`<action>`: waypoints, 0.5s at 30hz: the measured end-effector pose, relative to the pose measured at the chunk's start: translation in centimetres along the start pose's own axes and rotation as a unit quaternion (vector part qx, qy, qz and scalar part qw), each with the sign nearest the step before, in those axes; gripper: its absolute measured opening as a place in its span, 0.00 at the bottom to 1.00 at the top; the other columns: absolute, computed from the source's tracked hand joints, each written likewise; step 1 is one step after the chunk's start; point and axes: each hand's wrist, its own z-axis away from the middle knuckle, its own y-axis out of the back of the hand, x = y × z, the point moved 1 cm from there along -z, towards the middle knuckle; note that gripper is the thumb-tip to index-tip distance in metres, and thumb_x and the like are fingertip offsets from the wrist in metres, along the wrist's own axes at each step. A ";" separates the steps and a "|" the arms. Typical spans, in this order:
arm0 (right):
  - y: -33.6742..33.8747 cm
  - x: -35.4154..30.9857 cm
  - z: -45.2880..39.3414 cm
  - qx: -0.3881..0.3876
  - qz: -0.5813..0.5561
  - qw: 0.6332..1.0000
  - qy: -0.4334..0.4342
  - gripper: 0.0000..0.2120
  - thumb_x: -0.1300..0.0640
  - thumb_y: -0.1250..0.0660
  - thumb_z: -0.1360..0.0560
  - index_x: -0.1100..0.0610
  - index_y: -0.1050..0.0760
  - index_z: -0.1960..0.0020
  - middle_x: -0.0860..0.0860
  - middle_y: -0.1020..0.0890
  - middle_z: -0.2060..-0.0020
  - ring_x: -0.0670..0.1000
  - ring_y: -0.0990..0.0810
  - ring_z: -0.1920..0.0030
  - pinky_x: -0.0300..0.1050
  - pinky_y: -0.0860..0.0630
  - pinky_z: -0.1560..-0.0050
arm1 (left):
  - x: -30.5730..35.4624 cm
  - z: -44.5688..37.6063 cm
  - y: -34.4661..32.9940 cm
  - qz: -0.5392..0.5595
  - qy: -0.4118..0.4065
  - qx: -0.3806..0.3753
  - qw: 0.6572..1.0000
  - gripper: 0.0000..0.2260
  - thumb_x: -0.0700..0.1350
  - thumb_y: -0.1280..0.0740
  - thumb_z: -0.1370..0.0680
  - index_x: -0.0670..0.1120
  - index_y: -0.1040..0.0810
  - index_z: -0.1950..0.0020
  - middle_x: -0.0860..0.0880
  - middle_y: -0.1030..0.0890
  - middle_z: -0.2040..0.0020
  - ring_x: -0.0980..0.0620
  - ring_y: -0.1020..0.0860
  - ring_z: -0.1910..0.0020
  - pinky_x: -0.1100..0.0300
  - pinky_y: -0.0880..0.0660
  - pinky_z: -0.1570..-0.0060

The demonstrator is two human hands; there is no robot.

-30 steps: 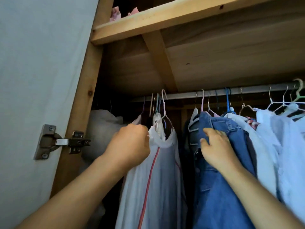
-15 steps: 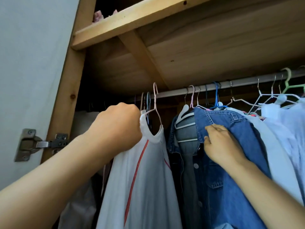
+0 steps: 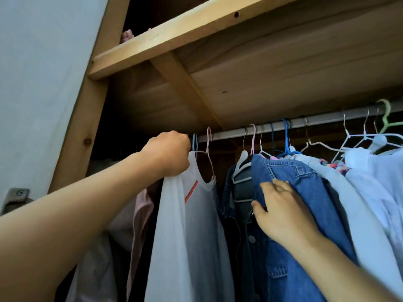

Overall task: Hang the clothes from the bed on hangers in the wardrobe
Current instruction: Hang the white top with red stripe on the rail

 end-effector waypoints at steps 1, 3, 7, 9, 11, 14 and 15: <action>-0.1 -0.1 0.0 0.004 0.000 1.000 0.002 0.20 0.47 0.43 0.21 0.57 0.34 0.35 0.56 0.30 0.33 0.52 0.43 0.27 0.42 0.43 0.32 | -0.4 0.0 0.2 -0.005 -0.003 0.005 1.000 0.08 0.43 0.39 0.23 0.47 0.20 0.52 0.50 0.24 0.61 0.49 0.24 0.62 0.55 0.23 0.61; -0.5 -0.1 0.1 0.009 0.001 1.000 0.005 0.20 0.46 0.44 0.22 0.57 0.34 0.35 0.55 0.29 0.34 0.52 0.44 0.27 0.42 0.44 0.31 | -1.4 0.3 0.3 -0.001 -0.001 0.013 1.000 0.08 0.44 0.39 0.23 0.48 0.20 0.52 0.49 0.21 0.57 0.48 0.23 0.60 0.54 0.22 0.57; -0.9 -0.3 -0.2 0.020 0.009 1.000 0.008 0.22 0.44 0.43 0.22 0.57 0.34 0.34 0.54 0.27 0.35 0.52 0.43 0.27 0.43 0.44 0.30 | -4.0 0.8 0.0 0.032 0.003 0.054 0.998 0.10 0.45 0.40 0.21 0.49 0.18 0.50 0.47 0.19 0.52 0.46 0.22 0.56 0.50 0.22 0.52; -1.0 -0.3 -0.4 0.025 0.013 1.000 0.011 0.23 0.43 0.43 0.23 0.56 0.33 0.35 0.54 0.26 0.36 0.52 0.42 0.28 0.44 0.42 0.31 | -4.7 0.9 -0.7 0.059 -0.006 0.068 0.996 0.11 0.45 0.40 0.21 0.49 0.18 0.48 0.48 0.18 0.51 0.47 0.22 0.54 0.50 0.23 0.51; -1.0 -0.4 -0.2 0.029 0.011 0.999 0.013 0.23 0.43 0.43 0.23 0.56 0.34 0.34 0.53 0.26 0.36 0.51 0.42 0.28 0.43 0.42 0.30 | -5.1 0.8 -1.8 0.074 -0.007 0.072 0.995 0.11 0.45 0.40 0.21 0.48 0.18 0.47 0.48 0.18 0.50 0.48 0.22 0.53 0.51 0.24 0.50; -1.1 -0.8 -0.2 0.031 0.017 0.999 0.023 0.23 0.42 0.45 0.22 0.55 0.35 0.34 0.51 0.27 0.36 0.50 0.43 0.27 0.43 0.45 0.29 | -5.7 0.3 -3.5 0.083 -0.005 0.086 0.993 0.11 0.45 0.40 0.21 0.49 0.19 0.47 0.49 0.18 0.50 0.48 0.22 0.53 0.50 0.24 0.50; -1.2 -0.9 -0.1 0.028 0.019 0.999 0.025 0.23 0.42 0.45 0.22 0.54 0.35 0.33 0.50 0.27 0.35 0.50 0.44 0.27 0.43 0.46 0.29 | -5.9 0.2 -4.0 0.087 -0.003 0.089 0.992 0.11 0.45 0.40 0.21 0.49 0.19 0.47 0.49 0.18 0.50 0.48 0.22 0.53 0.50 0.24 0.50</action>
